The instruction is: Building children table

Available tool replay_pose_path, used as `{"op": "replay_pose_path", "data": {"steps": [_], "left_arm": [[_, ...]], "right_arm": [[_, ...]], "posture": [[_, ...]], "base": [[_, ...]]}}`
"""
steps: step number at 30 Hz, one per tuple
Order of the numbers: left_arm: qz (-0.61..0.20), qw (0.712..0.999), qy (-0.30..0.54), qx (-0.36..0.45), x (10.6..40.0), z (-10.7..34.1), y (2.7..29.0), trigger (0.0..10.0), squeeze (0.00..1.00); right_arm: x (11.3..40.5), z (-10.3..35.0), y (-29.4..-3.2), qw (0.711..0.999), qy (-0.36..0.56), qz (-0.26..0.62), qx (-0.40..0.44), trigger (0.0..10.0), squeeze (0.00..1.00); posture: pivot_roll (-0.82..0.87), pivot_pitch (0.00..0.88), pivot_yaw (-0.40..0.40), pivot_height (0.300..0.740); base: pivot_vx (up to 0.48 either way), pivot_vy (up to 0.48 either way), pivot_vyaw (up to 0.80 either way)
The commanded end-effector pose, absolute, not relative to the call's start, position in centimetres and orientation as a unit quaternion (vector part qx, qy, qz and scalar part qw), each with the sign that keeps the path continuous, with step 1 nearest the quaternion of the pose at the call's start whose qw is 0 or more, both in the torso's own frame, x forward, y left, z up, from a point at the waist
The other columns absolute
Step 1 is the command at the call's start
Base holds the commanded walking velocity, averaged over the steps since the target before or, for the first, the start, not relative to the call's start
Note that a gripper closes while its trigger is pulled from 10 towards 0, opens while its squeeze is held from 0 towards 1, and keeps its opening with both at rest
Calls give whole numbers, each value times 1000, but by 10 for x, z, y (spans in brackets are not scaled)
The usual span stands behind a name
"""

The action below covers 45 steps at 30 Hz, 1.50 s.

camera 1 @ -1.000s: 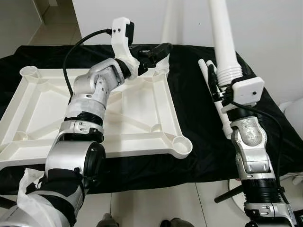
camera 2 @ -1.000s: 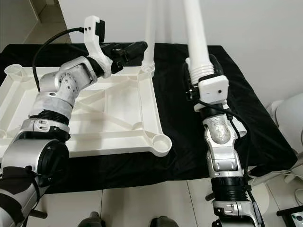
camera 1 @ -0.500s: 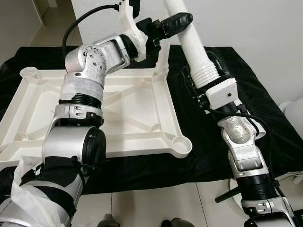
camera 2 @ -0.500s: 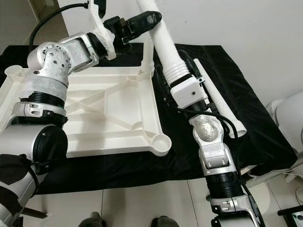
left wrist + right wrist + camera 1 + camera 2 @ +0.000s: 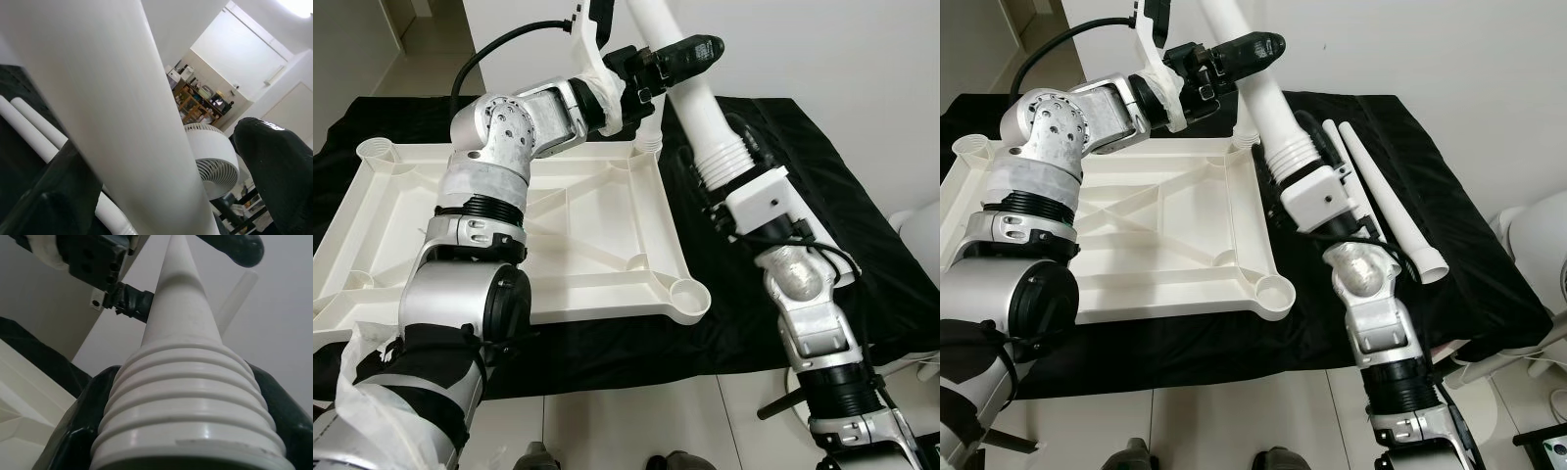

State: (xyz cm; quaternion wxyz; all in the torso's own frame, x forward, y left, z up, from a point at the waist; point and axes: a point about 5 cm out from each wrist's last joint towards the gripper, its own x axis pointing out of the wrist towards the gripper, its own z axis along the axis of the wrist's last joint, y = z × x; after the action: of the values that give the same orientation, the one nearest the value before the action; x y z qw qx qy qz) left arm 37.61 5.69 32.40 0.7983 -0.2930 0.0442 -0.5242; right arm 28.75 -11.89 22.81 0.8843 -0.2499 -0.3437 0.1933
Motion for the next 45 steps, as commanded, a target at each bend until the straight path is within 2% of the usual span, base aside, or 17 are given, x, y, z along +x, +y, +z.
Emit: {"op": "replay_pose_path", "data": {"steps": [1,5,8,13,19,23,24,25,26,35,44,45], "left_arm": [[-625,722,-10,-297,367,345,57,10000,0],[-598,744,6,-297,376,346,63,10000,0],[-549,786,12,-286,387,349,73,10000,0],[-513,807,3,-293,394,356,87,10000,0],[-494,816,3,-299,397,359,92,10000,0],[-512,803,2,-304,396,360,92,10000,0],[-513,802,3,-305,396,359,92,4471,0],[-513,802,3,-305,396,359,92,4471,0],[-511,803,2,-305,397,359,92,0,0],[-505,805,-1,-310,398,358,95,0,0],[-493,812,0,-312,400,358,99,0,0],[-491,813,-1,-312,400,358,100,0,0]], "right_arm": [[282,215,-109,882,-333,218,-255,10000,0],[277,202,-103,885,-320,220,-256,10000,0],[274,193,-102,889,-317,202,-262,10000,0],[272,187,-103,892,-313,189,-265,10000,0],[271,185,-103,893,-311,189,-265,10000,0],[272,185,-103,892,-314,179,-273,10000,0],[273,185,-103,892,-314,177,-272,10000,0],[273,185,-103,892,-314,177,-272,10000,0],[273,185,-103,893,-313,176,-272,10000,0],[273,183,-105,896,-308,174,-269,10000,0],[275,181,-108,910,-300,170,-231,10000,0],[275,181,-108,914,-299,170,-213,10000,1000]], "posture": [[-8,0,8,740],[-10,0,6,740],[-11,0,8,740],[-8,0,12,740],[-11,0,18,740],[-10,0,17,740],[-10,0,14,740],[-10,0,14,740],[-9,0,12,740],[-4,0,3,740],[4,0,2,740],[3,0,2,740]], "base": [[0,0,0],[0,0,0],[0,0,0],[0,0,0],[0,0,0],[0,0,0],[0,0,0],[0,0,0],[0,0,0],[0,0,0],[0,0,0],[0,0,0]]}}
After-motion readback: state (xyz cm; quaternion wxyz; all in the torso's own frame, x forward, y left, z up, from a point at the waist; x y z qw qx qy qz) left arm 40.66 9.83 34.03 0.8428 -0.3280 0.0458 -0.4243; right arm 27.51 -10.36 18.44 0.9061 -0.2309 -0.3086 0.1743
